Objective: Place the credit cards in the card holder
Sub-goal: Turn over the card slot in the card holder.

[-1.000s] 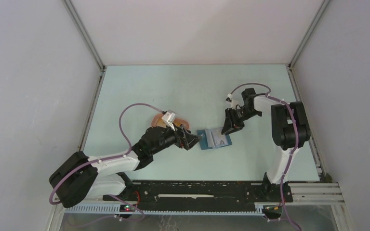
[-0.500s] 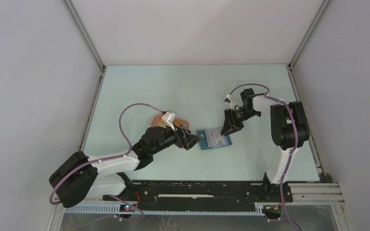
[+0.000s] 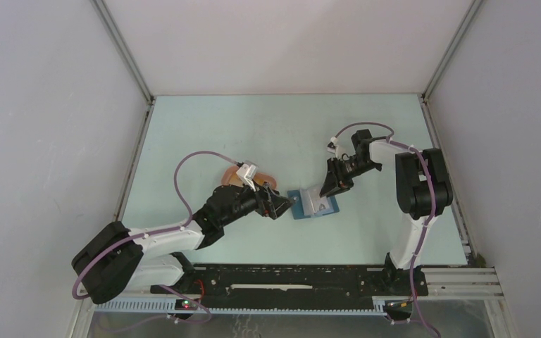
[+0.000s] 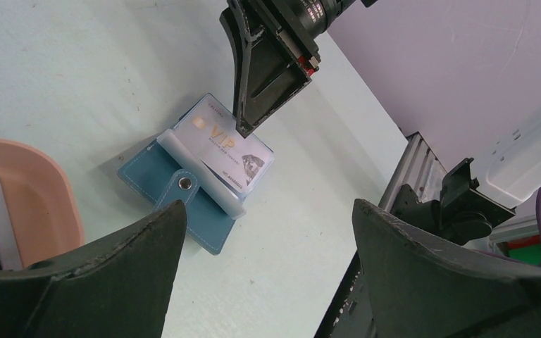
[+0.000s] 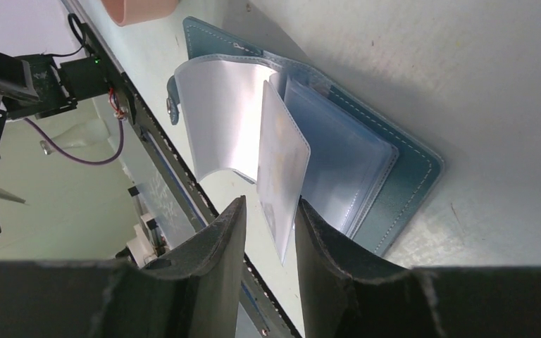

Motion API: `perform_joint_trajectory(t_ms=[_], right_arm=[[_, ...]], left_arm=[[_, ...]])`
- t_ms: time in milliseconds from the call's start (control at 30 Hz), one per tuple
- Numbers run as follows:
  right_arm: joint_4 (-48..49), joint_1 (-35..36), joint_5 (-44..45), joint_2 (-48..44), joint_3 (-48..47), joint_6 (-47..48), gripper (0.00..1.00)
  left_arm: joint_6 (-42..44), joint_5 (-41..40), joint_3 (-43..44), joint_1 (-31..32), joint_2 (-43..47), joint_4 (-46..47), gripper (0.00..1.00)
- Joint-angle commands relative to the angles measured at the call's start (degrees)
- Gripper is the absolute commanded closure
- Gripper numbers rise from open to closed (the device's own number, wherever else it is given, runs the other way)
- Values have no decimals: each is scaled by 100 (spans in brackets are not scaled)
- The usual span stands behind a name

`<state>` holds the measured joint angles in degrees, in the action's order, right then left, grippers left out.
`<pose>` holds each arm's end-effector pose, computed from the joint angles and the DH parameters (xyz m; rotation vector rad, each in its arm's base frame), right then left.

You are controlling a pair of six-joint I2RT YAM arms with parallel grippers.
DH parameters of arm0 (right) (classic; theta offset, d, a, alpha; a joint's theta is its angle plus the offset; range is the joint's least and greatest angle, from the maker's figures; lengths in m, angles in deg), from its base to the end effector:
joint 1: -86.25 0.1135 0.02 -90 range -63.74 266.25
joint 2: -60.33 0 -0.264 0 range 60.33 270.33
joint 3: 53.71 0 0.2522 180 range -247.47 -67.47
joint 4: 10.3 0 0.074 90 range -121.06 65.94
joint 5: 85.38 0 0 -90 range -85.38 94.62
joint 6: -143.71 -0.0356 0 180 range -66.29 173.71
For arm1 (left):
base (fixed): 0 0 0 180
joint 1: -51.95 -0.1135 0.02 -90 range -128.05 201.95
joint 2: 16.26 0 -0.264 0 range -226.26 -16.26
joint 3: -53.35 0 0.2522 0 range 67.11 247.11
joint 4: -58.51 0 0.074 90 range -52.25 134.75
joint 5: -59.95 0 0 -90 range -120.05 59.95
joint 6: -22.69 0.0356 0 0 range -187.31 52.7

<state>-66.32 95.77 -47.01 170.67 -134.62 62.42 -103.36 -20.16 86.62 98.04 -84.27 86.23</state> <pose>0.3298 0.0836 0.1413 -0.4911 2.7252 1.3400 0.1597 -0.1747 0.2012 0.3014 1.8216 -1.1897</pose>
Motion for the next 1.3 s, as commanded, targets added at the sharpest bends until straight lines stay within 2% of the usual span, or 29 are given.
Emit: perform_joint_trajectory(t_ms=[0, 333, 600, 867, 933, 967, 1133, 1267], right_arm=[[-40, 33, -330, 29, -210, -62, 60], [-39, 61, -608, 48, -210, -67, 62], [-17, 308, -510, 41, -210, -49, 74], [-50, 673, 80, -99, -278, 50, 95], [-56, 811, 343, -186, -296, 123, 96], [-69, 880, 419, -222, -309, 165, 96], [-143, 1085, 543, -298, -351, 346, 70], [-223, 1080, 206, -230, -376, 392, 66]], left_arm=[[-7, 107, -66, -24, -33, 230, 8], [-7, 149, -9, -16, -90, 234, 8], [-7, 159, 3, -18, -99, 231, 8], [-7, 145, -21, -20, -90, 232, 8], [-7, 134, -39, -22, -79, 235, 9], [-7, 121, -43, -21, -73, 232, 8], [-7, 106, -73, -16, -39, 230, 8], [-7, 79, -113, -16, -21, 230, 8]])
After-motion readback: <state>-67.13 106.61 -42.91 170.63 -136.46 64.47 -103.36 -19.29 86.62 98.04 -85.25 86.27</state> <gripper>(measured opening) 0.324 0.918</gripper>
